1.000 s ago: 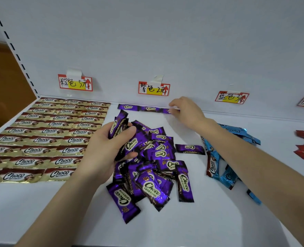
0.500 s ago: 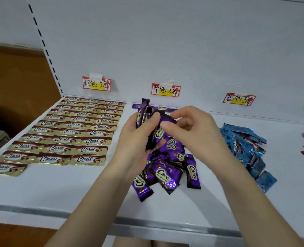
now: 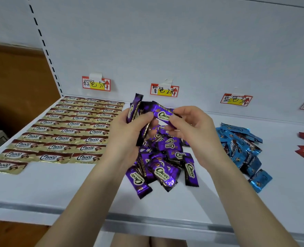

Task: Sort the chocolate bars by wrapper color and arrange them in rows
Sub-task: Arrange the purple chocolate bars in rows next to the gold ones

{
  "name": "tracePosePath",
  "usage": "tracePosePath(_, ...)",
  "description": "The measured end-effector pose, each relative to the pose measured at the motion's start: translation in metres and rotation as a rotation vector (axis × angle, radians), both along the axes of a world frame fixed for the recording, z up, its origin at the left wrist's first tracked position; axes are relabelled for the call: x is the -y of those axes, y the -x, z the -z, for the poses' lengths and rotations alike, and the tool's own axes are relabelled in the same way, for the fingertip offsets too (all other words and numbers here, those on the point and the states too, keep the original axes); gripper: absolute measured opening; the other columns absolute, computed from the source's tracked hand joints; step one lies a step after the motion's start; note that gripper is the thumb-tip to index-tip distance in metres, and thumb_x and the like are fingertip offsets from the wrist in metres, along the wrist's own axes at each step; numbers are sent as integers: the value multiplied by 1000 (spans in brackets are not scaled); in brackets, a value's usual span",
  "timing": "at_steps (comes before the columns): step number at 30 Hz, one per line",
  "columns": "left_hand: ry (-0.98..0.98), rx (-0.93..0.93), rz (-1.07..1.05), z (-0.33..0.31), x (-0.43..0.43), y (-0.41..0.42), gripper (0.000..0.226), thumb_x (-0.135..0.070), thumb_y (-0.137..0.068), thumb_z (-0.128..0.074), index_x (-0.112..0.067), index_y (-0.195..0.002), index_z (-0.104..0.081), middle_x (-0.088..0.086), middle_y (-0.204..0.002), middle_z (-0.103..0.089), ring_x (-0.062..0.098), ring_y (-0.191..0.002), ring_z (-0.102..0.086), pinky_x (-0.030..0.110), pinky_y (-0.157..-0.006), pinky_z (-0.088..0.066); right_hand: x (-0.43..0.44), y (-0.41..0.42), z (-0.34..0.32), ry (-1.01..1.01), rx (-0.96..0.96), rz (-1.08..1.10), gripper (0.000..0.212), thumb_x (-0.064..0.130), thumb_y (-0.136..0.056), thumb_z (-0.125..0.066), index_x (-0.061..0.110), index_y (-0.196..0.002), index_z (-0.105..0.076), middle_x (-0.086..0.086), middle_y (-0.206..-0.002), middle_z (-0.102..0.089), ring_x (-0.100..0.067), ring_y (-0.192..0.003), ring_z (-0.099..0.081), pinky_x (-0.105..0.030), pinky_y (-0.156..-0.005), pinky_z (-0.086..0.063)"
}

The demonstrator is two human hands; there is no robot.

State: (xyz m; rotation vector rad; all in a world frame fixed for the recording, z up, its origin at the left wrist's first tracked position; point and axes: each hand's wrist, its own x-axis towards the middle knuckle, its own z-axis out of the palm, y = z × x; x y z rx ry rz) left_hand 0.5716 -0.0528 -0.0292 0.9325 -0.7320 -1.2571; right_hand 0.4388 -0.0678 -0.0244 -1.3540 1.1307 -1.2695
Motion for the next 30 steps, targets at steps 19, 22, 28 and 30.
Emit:
tracePosePath(19,-231,45,5,31,-1,-33,28,-4,-80,-66,-9,-107,-60,10,-82,-68,12,-65,-68,19,-50,-51,151,-33,21,420,-966,-235,20,16,-82,-68,4,-98,-68,-7,-97,-66,-12,-83,-52,-16,-71,-37)
tracePosePath(22,-233,51,33,31,-2,-37,32,-9,-75,-70,-10,-105,-62,7,-78,-68,11,-64,-67,19,-49,-50,164,-46,39,393,-1053,-276,21,18,-83,-67,7,-101,-68,-8,-104,-66,-20,-95,-57,-28,-82,-42)
tracePosePath(28,-270,-45,77,29,-1,-37,34,-31,-68,-66,-11,-95,-64,9,-78,-68,11,-63,-66,20,-45,-48,171,-55,53,368,-1103,-297,21,22,-84,-65,13,-102,-67,-4,-107,-65,-20,-99,-56,-31,-83,-44)
tracePosePath(30,-296,-78,66,30,0,-38,29,-27,-81,-62,-8,-103,-63,10,-80,-70,13,-63,-66,21,-44,-48,172,-56,54,386,-1139,-308,20,22,-86,-63,12,-103,-67,-4,-108,-64,-20,-100,-55,-28,-80,-41)
